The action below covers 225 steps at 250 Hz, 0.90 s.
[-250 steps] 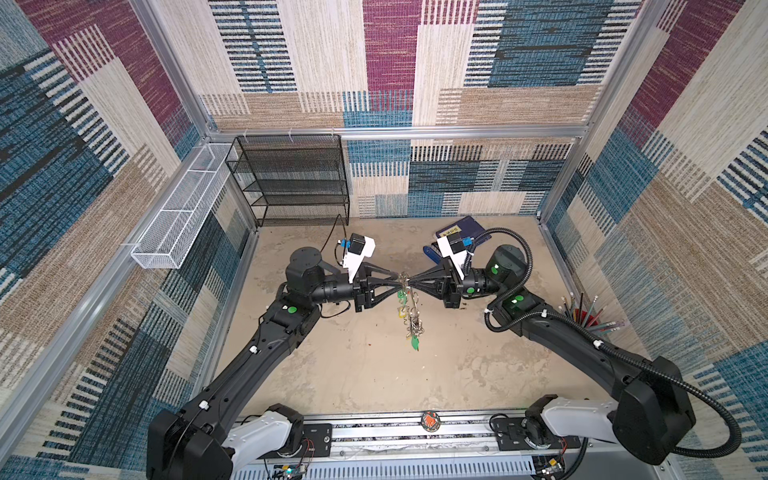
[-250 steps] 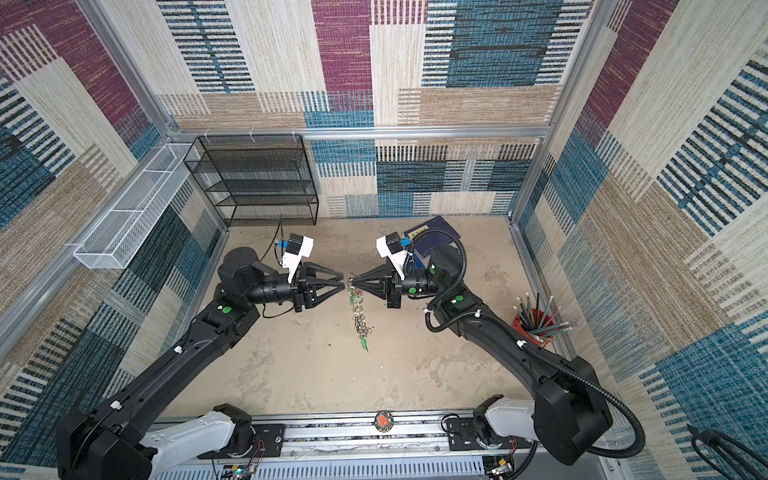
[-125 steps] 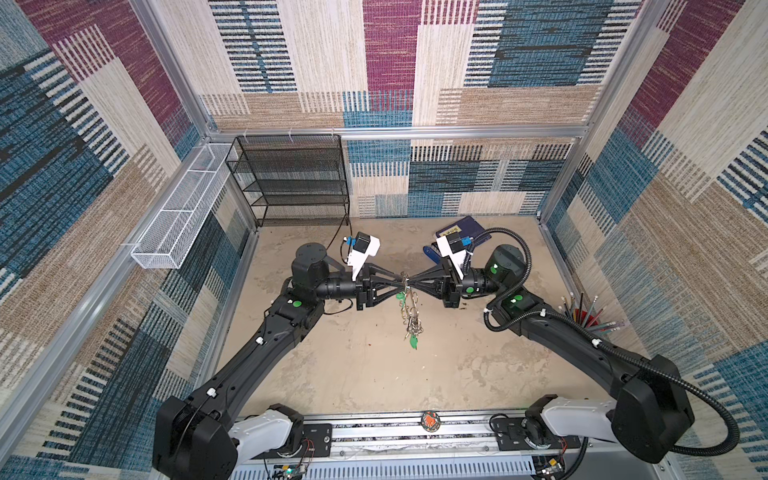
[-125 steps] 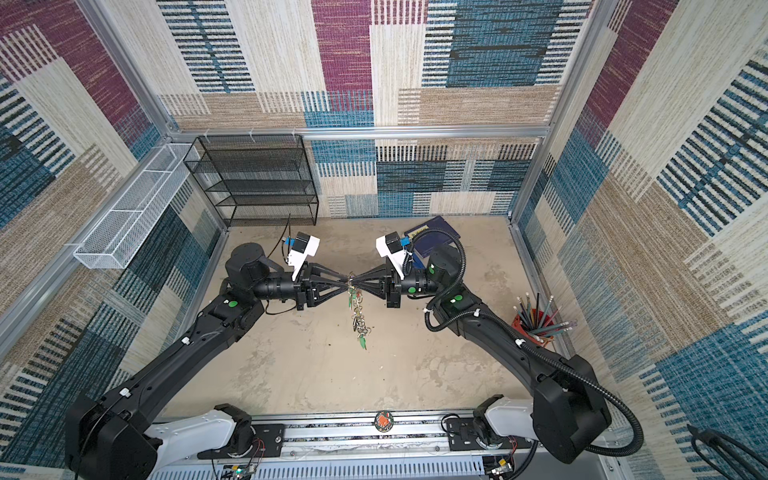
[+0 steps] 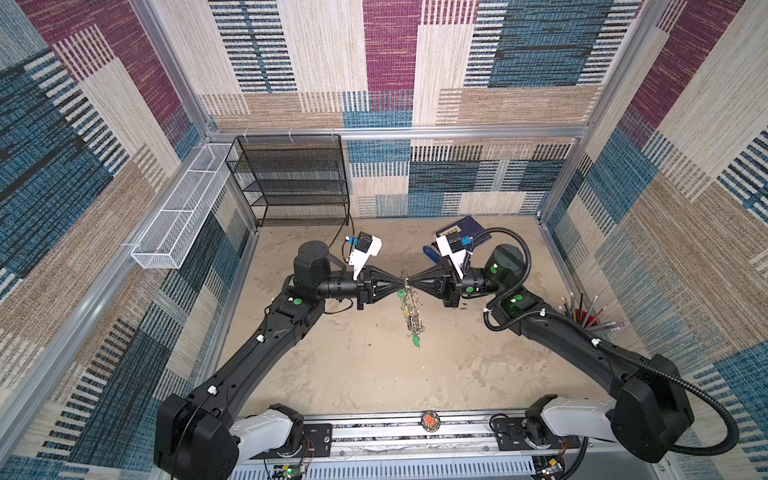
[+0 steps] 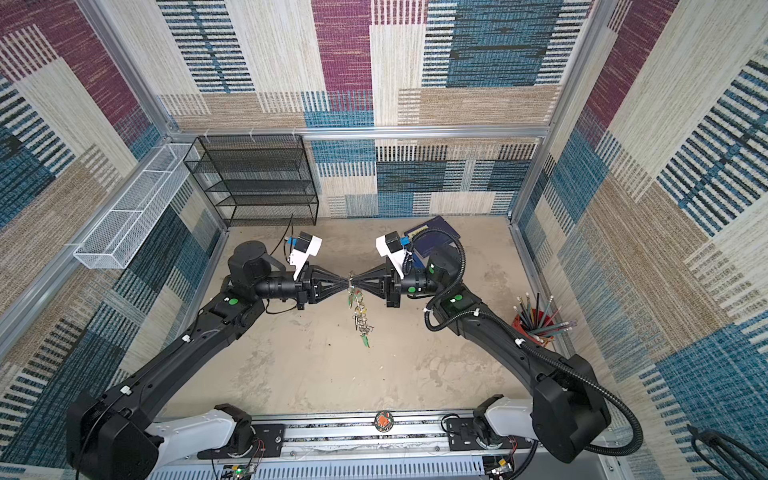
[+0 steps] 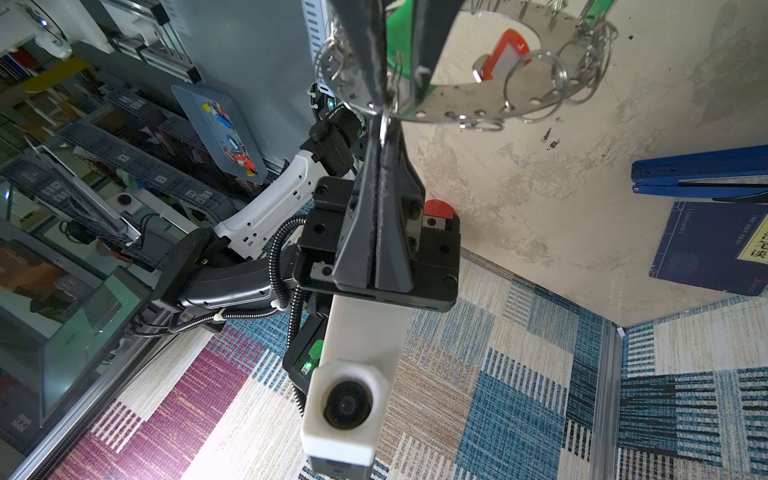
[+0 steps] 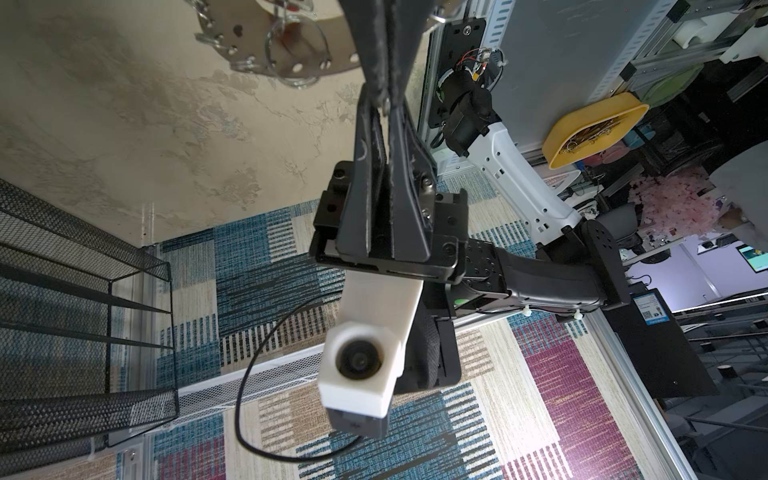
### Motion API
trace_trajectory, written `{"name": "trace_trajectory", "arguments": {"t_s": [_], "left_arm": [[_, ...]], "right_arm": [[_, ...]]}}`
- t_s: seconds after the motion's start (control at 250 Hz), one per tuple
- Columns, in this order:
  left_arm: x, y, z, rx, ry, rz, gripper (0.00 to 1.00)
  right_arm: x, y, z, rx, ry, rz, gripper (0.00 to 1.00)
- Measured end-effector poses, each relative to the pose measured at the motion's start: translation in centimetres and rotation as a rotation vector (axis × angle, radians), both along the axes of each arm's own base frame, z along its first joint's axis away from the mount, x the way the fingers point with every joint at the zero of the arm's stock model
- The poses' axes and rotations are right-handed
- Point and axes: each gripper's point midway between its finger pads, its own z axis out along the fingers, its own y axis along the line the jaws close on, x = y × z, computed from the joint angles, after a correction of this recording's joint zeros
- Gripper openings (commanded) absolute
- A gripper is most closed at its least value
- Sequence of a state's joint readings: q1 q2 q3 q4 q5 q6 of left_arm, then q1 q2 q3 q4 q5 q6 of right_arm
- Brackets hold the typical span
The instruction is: Put the keys on the keyring
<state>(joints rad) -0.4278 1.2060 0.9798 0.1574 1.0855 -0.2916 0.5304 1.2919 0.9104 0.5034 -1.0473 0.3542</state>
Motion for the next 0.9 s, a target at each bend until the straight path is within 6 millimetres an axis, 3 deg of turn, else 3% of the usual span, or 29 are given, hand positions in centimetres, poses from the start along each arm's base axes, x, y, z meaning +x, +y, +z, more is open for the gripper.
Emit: {"name": "trace_trajectory", "arguments": {"t_s": [0.224, 0.34, 0.512, 0.648, 0.9], "left_arm": [[-0.1, -0.4, -0.1, 0.001, 0.009, -0.023, 0.1], [-0.1, -0.5, -0.2, 0.001, 0.009, -0.026, 0.0], [-0.1, -0.5, -0.1, 0.004, 0.011, -0.026, 0.0], [-0.1, -0.3, 0.1, 0.03, 0.002, -0.006, 0.0], [-0.6, 0.2, 1.7, 0.135, -0.108, -0.015, 0.0]], "right_arm": [[0.0, 0.0, 0.0, 0.0, 0.003, 0.0, 0.0], [0.1, 0.0, -0.1, -0.001, 0.009, -0.003, 0.0], [0.2, 0.0, -0.1, -0.002, 0.014, -0.005, 0.0], [0.2, 0.0, -0.1, -0.001, 0.014, -0.008, 0.28], [0.8, -3.2, 2.2, 0.02, -0.037, -0.081, 0.51]]}}
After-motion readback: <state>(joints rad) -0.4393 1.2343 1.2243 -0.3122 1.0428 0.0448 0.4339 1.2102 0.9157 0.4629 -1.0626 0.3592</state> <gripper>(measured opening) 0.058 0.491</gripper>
